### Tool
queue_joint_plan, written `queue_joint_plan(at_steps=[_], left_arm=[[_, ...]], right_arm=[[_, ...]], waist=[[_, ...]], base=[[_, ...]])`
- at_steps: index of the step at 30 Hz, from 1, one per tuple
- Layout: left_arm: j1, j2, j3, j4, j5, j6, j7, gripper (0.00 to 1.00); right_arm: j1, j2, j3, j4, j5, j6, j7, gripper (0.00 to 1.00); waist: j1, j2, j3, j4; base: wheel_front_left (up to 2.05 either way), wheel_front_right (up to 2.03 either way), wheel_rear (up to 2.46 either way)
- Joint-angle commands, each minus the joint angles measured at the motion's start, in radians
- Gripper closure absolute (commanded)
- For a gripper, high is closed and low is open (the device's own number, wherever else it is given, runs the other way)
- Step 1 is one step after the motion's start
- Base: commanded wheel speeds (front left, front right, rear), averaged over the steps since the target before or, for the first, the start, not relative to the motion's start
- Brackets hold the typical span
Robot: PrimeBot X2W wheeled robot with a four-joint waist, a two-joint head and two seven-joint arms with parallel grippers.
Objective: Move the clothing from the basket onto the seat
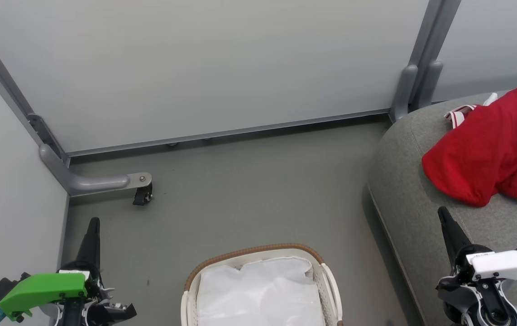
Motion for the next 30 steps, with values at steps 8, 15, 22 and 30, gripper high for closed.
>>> queue_joint_plan(at_steps=[8, 15, 22, 30], left_arm=[[-0.029, 0.006, 0.015, -0.005, -0.063, -0.012, 0.02, 1.0], [-0.029, 0.006, 0.018, -0.005, -0.086, -0.014, 0.028, 1.0], [-0.029, 0.006, 0.019, -0.005, -0.085, -0.013, 0.028, 1.0], [-0.029, 0.006, 0.019, -0.005, -0.084, -0.013, 0.028, 1.0]], right_arm=[[-0.014, -0.007, -0.009, -0.012, 0.071, -0.001, 0.021, 1.0], [-0.013, -0.007, -0.011, -0.015, 0.096, -0.001, 0.028, 1.0], [-0.013, -0.007, -0.011, -0.015, 0.096, -0.001, 0.028, 1.0], [-0.013, -0.007, -0.011, -0.015, 0.097, -0.001, 0.028, 1.0]], waist=[[0.0, -0.0001, 0.002, -0.002], [0.0, -0.0001, 0.003, -0.004], [0.0, -0.0001, 0.003, -0.004], [0.0, -0.0001, 0.003, -0.004]], base=[[0.0, 0.0, 0.0], [0.0, 0.0, 0.0], [0.0, 0.0, 0.0], [0.0, 0.0, 0.0]])
